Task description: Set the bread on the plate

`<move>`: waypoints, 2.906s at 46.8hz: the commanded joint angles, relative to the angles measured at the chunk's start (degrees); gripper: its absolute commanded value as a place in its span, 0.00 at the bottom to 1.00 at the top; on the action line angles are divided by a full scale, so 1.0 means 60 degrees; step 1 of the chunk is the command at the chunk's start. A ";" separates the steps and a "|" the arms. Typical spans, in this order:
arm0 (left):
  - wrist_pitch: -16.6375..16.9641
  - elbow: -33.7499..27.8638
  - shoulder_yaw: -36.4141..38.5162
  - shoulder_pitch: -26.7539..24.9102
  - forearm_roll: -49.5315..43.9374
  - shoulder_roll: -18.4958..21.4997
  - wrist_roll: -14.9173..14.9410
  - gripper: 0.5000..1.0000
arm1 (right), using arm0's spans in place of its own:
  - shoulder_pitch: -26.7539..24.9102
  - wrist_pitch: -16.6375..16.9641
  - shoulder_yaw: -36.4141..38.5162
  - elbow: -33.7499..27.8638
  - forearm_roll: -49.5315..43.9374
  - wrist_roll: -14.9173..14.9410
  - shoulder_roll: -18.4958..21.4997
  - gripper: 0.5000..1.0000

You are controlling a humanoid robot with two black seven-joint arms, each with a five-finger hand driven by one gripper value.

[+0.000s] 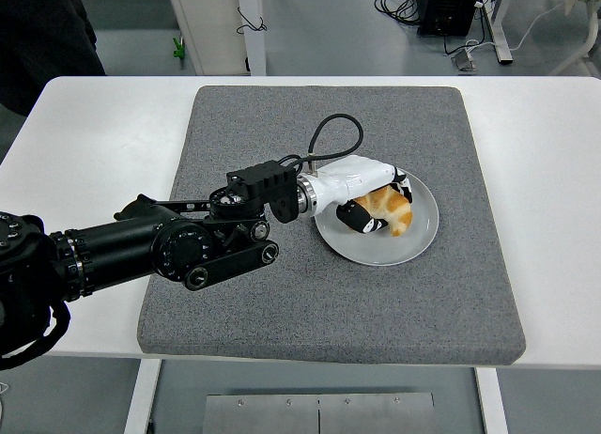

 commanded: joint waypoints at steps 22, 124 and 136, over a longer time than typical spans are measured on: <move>0.0280 0.0296 0.0014 0.0222 0.0001 -0.0033 -0.0014 0.00 | 0.0004 0.0000 -0.0004 0.0000 0.0000 -0.0001 0.0000 1.00; -0.0995 0.0281 -0.3208 0.1057 -0.7206 0.1124 -0.1596 0.92 | 0.0004 0.0000 -0.0004 0.0000 0.0000 -0.0001 0.0000 1.00; -0.0322 0.0413 -0.4731 0.1730 -0.8040 0.1169 -0.1626 0.92 | 0.0004 0.0000 -0.0004 0.0000 0.0000 -0.0001 0.0000 1.00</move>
